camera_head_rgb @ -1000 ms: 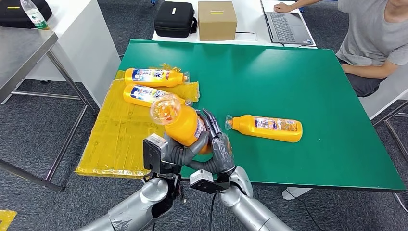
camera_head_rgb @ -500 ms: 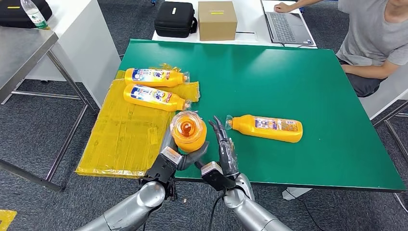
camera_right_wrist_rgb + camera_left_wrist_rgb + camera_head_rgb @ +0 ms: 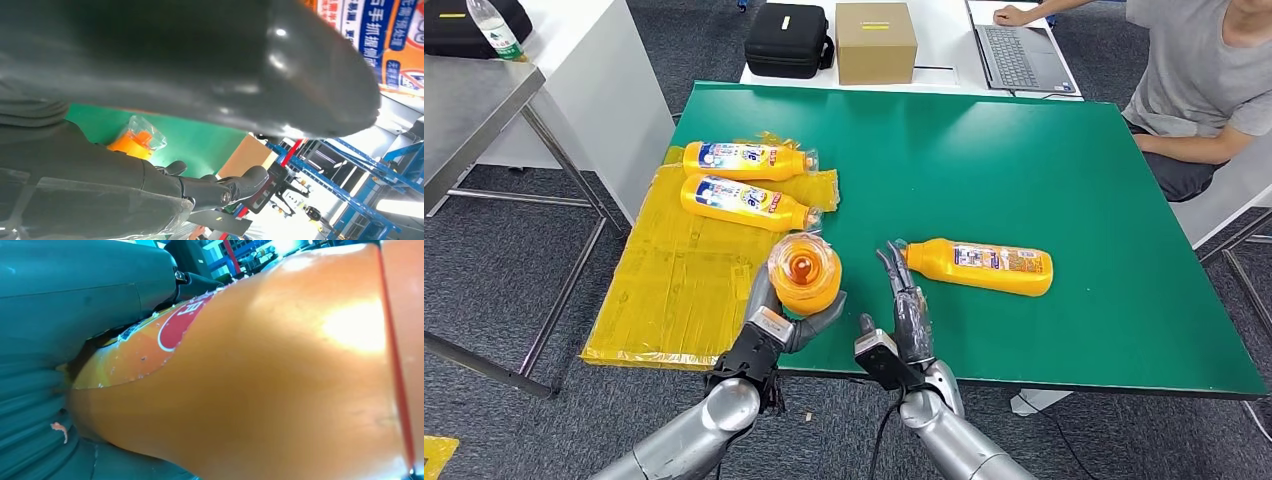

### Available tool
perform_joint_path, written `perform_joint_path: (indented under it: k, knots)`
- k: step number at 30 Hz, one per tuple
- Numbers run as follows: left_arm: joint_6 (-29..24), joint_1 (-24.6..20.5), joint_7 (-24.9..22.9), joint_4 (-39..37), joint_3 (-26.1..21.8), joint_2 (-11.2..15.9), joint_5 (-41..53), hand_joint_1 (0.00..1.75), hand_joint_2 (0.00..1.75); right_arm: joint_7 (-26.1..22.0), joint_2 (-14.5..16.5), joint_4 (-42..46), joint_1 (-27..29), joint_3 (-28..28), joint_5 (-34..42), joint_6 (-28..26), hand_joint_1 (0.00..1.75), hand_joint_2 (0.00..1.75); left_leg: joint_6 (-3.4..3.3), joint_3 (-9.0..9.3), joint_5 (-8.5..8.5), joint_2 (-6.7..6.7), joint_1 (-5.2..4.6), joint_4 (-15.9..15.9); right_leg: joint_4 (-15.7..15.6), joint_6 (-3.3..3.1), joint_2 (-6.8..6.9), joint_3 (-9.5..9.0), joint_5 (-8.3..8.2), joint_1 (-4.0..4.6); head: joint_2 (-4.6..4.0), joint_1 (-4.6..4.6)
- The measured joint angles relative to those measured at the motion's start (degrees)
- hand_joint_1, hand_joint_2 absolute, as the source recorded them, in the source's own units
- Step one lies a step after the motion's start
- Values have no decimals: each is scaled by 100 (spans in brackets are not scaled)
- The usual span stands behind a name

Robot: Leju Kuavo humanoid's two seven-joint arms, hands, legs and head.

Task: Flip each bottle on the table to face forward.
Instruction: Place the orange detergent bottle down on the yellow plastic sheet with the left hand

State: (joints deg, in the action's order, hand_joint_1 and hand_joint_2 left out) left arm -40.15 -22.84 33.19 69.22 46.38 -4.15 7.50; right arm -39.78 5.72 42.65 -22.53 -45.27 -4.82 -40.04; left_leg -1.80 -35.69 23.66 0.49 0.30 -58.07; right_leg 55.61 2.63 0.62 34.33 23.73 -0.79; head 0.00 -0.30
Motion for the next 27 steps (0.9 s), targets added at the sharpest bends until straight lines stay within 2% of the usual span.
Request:
perform_joint_path:
  k: [5, 11, 18, 22, 27]
  knots:
    - [0, 36, 31, -3, -237, -15, 219, 175, 175, 0, 8, -3, 62, 130, -73, 0, 0, 0, 0, 0, 0, 1, 0, 0, 0, 0, 0, 0, 0, 0, 0, 0]
    - [0, 75, 248, -96, -911, -140, 597, 175, 175, 0, 15, -11, 104, 198, -38, 0, 0, 0, 0, 0, 0, 1, 0, 0, 0, 0, 0, 0, 0, 0, 0, 0]
    - [0, 185, 516, -235, -2034, -426, 2253, 175, 175, 0, 30, -69, 182, 346, 139, -1, 0, 0, 0, 0, -1, 1, 0, 0, 0, 0, 0, 0, 0, 0, 0, 1]
    - [0, 218, 356, -339, -2478, -534, 3334, 175, 175, 0, 72, -203, 178, 552, 223, 0, 0, 175, 0, 0, -1, 0, 0, 0, 0, 0, 0, 0, 0, 0, 0, -1]
    - [0, 219, -174, -582, -2901, -578, 4673, 175, 175, 0, 139, -404, 178, 1032, 211, -2, 0, 175, 0, 1, -1, 1, 0, 0, 0, 0, -1, 1, -1, 0, 0, -1]
